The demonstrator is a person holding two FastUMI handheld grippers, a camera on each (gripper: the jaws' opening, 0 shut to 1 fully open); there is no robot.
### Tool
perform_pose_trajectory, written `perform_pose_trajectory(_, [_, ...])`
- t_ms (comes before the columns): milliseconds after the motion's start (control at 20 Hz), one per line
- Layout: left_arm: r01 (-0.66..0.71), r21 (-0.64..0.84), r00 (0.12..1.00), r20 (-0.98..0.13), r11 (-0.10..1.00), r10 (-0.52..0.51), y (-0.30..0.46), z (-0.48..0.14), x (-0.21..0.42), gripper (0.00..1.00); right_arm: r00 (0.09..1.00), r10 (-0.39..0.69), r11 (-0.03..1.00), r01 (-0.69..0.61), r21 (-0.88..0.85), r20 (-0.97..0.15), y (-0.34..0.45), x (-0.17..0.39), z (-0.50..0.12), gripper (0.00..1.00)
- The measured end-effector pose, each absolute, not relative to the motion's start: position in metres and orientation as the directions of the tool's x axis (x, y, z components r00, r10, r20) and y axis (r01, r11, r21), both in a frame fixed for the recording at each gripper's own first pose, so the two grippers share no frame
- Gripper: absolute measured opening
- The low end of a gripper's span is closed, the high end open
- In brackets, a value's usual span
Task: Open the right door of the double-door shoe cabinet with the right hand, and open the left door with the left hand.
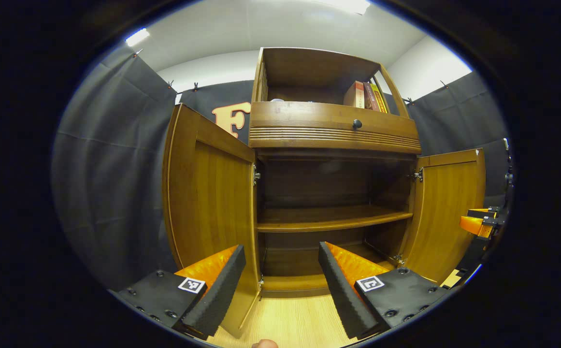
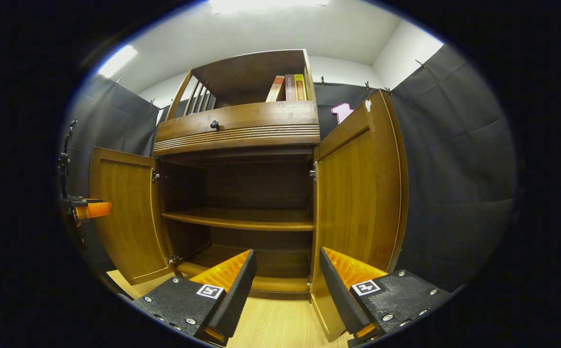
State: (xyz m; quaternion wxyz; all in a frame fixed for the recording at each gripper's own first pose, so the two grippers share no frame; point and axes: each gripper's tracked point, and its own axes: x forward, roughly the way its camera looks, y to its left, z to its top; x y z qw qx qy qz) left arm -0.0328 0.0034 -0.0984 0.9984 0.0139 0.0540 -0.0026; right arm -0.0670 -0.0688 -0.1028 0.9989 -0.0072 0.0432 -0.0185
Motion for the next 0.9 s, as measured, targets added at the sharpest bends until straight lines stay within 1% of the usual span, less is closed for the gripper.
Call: perform_pose_trajectory(900, [0.022, 0.053, 0.997, -0.068, 0.998, -0.019, -0.015, -0.078, -0.044, 0.98, 0.997, -0.052, 0.999, 0.052, 0.003, -0.065, -0.082, -0.075, -0.097, 0.81])
